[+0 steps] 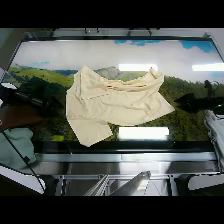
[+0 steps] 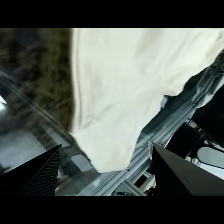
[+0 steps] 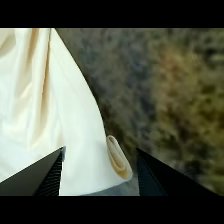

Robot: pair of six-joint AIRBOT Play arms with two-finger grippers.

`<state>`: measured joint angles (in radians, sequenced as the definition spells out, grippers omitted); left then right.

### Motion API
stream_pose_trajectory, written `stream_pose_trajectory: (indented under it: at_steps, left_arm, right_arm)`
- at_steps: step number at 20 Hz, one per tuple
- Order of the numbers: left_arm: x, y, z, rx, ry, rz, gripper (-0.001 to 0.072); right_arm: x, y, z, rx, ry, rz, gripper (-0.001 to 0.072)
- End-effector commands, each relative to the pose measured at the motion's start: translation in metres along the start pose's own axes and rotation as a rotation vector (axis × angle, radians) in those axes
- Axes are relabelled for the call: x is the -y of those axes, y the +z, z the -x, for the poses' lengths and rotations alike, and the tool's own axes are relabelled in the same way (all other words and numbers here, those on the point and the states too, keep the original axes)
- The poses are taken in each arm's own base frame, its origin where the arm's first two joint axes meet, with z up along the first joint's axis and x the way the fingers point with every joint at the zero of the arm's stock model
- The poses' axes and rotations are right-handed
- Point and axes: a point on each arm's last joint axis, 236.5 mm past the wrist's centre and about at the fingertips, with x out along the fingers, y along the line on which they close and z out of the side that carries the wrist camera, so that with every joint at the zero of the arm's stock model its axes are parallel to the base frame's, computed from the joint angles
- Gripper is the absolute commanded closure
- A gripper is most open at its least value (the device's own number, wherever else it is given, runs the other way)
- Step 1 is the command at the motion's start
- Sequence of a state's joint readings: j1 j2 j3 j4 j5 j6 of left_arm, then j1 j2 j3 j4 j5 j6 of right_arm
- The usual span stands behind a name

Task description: Fold the shirts.

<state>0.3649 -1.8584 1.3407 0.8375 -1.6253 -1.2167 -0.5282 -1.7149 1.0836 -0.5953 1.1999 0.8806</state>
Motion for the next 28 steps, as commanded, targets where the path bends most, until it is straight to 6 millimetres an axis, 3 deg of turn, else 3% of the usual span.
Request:
stream_pose_trajectory:
  at_steps: [1, 3, 6, 9, 11, 12, 15, 18, 21, 22, 28]
  left_arm:
    - [-0.027, -0.012, -0.027, -0.060, 0.141, -0.003, 0.0110]
    - [-0.030, -0.012, -0.036, -0.066, 0.168, -0.011, 0.0110]
    - [-0.024, -0.011, -0.048, -0.077, 0.179, -0.034, 0.0111]
    - [-0.015, -0.014, -0.061, -0.107, 0.199, -0.069, 0.0220]
    - [-0.013, -0.015, -0.067, -0.118, 0.213, -0.085, 0.0221]
    - [-0.013, -0.014, -0.068, -0.116, 0.218, -0.089, 0.0288]
    - [-0.015, -0.011, -0.065, -0.100, 0.214, -0.093, 0.0690]
    - [-0.019, -0.008, -0.059, -0.079, 0.207, -0.078, 0.0677]
    - [-0.021, -0.006, -0.056, -0.069, 0.204, -0.070, 0.0676]
    - [-0.021, -0.006, -0.056, -0.067, 0.205, -0.070, 0.0676]
    - [-0.020, -0.002, -0.057, -0.051, 0.205, -0.075, 0.0676]
  right_arm:
    - [-0.001, -0.020, -0.033, -0.094, 0.008, -0.009, 0.0220]
    - [-0.003, -0.026, -0.042, -0.122, 0.013, -0.023, 0.0295]
    - [-0.007, -0.030, -0.045, -0.140, 0.020, -0.015, 0.0295]
    - [-0.008, -0.040, -0.045, -0.186, 0.018, 0.001, 0.0295]
    - [-0.004, -0.039, -0.037, -0.186, 0.013, 0.002, 0.0295]
    - [-0.002, -0.034, -0.030, -0.166, 0.016, -0.007, 0.0295]
    - [0.009, -0.020, -0.002, -0.095, 0.004, -0.038, 0.0293]
    - [0.029, -0.015, 0.022, -0.052, -0.009, -0.110, 0.0278]
    - [0.043, -0.025, 0.027, -0.082, -0.053, -0.151, 0.0241]
    - [0.041, -0.029, 0.024, -0.105, -0.057, -0.149, 0.0209]
    - [0.002, -0.046, -0.022, -0.217, -0.061, -0.080, 0.0219]
